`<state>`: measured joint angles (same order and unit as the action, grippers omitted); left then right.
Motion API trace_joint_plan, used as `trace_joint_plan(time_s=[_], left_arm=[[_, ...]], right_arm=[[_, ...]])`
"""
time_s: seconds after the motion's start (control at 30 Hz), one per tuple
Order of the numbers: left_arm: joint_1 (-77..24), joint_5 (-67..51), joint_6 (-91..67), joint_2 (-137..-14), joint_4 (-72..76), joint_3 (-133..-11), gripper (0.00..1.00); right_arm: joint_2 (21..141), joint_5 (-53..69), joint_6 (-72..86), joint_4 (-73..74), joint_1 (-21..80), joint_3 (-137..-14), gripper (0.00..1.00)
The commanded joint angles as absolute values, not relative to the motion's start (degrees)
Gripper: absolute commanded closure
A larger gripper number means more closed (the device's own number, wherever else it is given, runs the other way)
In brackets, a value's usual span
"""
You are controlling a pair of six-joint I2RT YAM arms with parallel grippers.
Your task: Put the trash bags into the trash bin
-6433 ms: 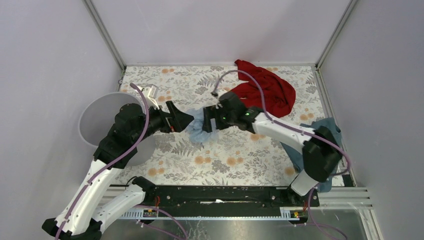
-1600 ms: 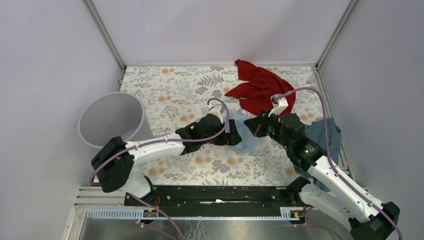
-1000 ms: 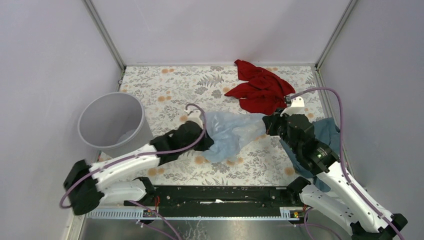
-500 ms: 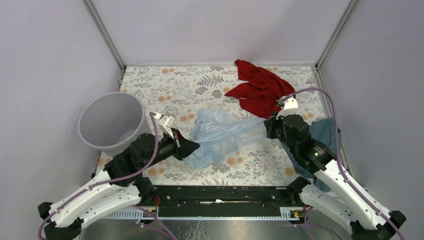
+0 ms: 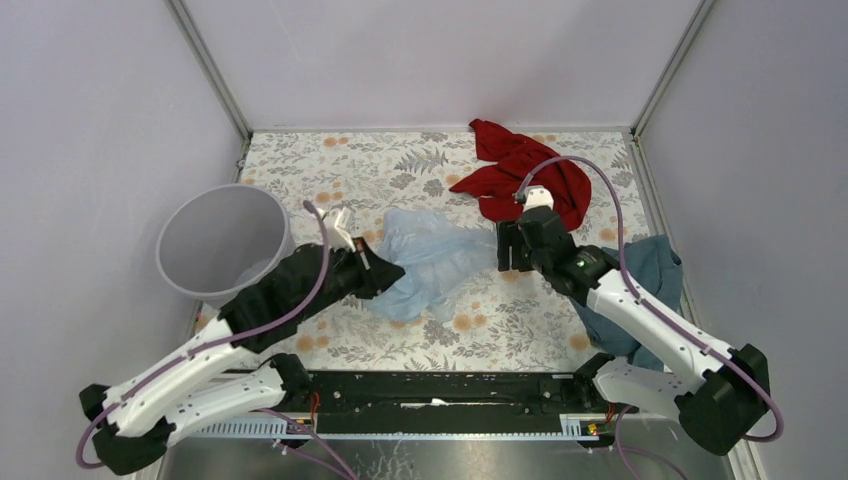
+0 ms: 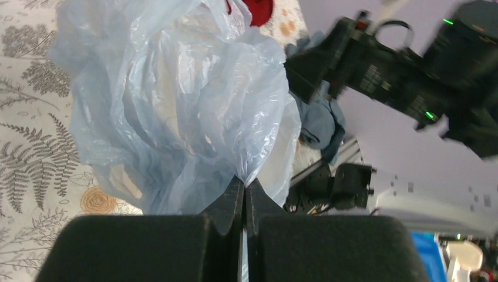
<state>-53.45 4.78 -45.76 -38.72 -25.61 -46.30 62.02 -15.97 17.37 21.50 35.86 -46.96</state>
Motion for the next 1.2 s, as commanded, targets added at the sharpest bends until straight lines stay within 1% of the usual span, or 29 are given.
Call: trace_joint_plan(time_s=[0.0,0.13,0.23,0.27,0.33,0.4,0.47,0.5,0.67,0.8,0.87,1.0,1.1,1.17], left_arm=[[-53.1,11.5,-55.1,-46.5,-27.4,-52.8,1.0],[-53.1,11.7,-51.9,-51.3,-24.4,-54.7,1.0],[-53.1,13.4,-50.4,-54.4,-26.2,-57.5,1.0],[-53.0,14.6,-51.2,-55.0,-27.5,-58.0,1.0],[-52.9,15.5,-52.8,-55.8,-27.4,-58.3,1.0],[-52.7,15.0,-54.4,-56.1,-26.0,-58.3,1.0],[-52.5,14.7,-55.2,-56.4,-24.9,-58.4,1.0],[-52.4,15.1,-55.5,-56.4,-24.8,-58.5,1.0],[-52.1,14.7,-57.3,-55.3,-20.8,-57.5,1.0],[-52.0,13.2,-57.9,-55.4,-18.8,-56.8,1.0],[-51.9,12.1,-58.2,-55.6,-18.6,-56.6,1.0],[-51.8,10.5,-58.3,-55.3,-18.1,-56.0,1.0],[-51.7,9.6,-58.8,-54.9,-16.8,-55.1,1.0],[-51.6,9.2,-58.8,-55.0,-16.5,-55.2,1.0]], right_arm=[[60.2,-9.7,18.6,29.6,35.7,-54.6,0.2],[55.4,-3.8,18.5,33.3,36.8,-54.8,0.12],[51.6,-2.9,16.2,33.5,37.0,-54.5,0.06],[51.1,-0.9,15.6,32.9,36.9,-54.3,0.05],[50.9,9.6,14.5,29.5,37.0,-53.4,0.05],[50.4,19.5,17.1,22.2,37.6,-49.6,0.05],[50.7,23.1,21.9,15.4,39.1,-47.2,0.05],[51.2,22.4,24.2,13.8,39.7,-46.7,0.05],[52.1,10.7,40.4,9.0,39.9,-42.2,0.03],[50.4,8.3,51.4,-1.2,39.9,-36.7,0.03],[49.1,7.9,54.8,-7.1,39.8,-34.1,0.05],[47.9,4.3,55.7,-10.3,39.8,-33.0,0.08],[49.1,5.5,55.6,-10.9,39.8,-34.4,0.05],[50.3,7.7,55.7,-12.3,39.8,-34.7,0.01]])
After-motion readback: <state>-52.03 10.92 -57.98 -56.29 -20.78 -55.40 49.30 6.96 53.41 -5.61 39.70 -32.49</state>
